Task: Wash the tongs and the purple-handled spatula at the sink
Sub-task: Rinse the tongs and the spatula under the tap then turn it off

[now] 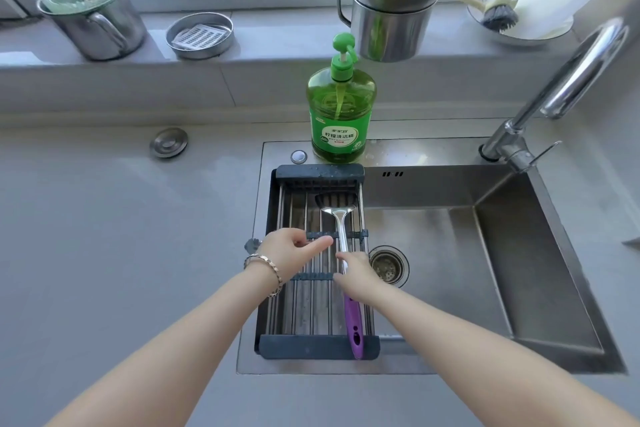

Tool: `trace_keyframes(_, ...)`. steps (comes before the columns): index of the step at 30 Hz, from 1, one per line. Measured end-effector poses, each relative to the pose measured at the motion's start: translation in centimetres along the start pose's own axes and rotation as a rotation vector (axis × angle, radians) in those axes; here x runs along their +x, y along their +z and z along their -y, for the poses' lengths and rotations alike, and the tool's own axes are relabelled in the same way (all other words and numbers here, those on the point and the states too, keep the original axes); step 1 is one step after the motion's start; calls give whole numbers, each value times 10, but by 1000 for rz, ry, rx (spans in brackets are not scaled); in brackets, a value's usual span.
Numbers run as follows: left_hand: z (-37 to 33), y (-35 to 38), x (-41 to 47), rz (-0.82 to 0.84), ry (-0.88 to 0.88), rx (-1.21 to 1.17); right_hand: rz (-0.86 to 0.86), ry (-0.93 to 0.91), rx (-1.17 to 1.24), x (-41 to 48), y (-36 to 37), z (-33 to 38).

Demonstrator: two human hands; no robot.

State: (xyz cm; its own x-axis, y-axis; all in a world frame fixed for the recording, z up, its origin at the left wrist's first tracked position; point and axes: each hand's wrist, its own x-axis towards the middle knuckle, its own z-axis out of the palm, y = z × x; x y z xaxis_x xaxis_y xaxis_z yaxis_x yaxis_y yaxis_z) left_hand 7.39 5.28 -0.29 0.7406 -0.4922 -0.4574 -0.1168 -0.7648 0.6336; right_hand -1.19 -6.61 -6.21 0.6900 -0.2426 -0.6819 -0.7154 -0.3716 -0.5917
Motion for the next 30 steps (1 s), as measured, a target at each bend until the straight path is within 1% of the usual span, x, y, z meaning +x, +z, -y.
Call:
trace_keyframes(2,-2,4,4,-30,79,138,-80,-28,-17,-4,-14,-6)
trace_keyframes(4,-4,11,9,-48,213,341,-156,-34,-17,-4,-30,-16)
trace_keyframes(7,3,23,8,-94,388,664,-231,-27,52,-5,-50,-30)
trace_keyframes(9,13,29,1,-52,414,810,-259,-18,87,-8,-58,-40)
trace_keyframes(11,28,41,-2,-58,391,816,-255,-16,88,-13,-63,-47)
trace_keyframes(13,28,46,-9,-13,341,784,-233,-22,86,-16,-64,-52)
trace_keyframes(15,29,52,-7,76,254,720,-214,-16,92,-18,-63,-56)
trace_keyframes(16,28,57,-6,158,211,686,-205,-12,90,-18,-61,-57)
trace_keyframes(18,30,64,1,204,217,620,-194,-2,97,-16,-57,-59)
trace_keyframes(19,28,67,4,238,182,617,-191,3,101,-16,-56,-59)
trace_keyframes(22,34,76,18,247,45,583,-194,9,121,-13,-54,-61)
trace_keyframes(24,39,81,26,290,-38,576,-196,10,139,-13,-55,-62)
trace_keyframes(27,53,88,27,359,-138,649,-205,14,140,-13,-57,-67)
trace_keyframes(30,67,95,30,342,-94,686,-202,22,144,-14,-62,-71)
